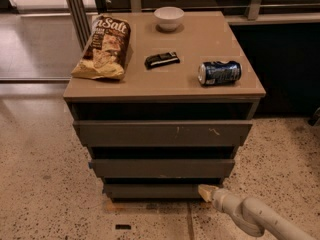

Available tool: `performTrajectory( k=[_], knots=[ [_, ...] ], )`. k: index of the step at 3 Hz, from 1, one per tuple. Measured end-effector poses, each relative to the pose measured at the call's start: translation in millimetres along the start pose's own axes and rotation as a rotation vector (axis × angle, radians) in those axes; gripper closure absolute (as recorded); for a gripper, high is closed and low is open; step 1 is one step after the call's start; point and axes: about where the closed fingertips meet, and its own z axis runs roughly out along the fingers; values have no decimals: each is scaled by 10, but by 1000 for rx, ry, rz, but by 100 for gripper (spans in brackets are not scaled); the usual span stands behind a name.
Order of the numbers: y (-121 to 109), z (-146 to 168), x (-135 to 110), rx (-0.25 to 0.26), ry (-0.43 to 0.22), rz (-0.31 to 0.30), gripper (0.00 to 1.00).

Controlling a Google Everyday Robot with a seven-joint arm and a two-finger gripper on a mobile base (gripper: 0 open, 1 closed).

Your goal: Open bottom drawer

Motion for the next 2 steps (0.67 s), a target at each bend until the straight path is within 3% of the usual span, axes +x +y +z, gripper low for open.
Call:
performTrajectory(
  k=[1, 2],
  knots=[
    [-11, 144, -41, -9, -10, -15, 100],
    [-119, 534, 3, 17, 25, -26, 100]
  ],
)
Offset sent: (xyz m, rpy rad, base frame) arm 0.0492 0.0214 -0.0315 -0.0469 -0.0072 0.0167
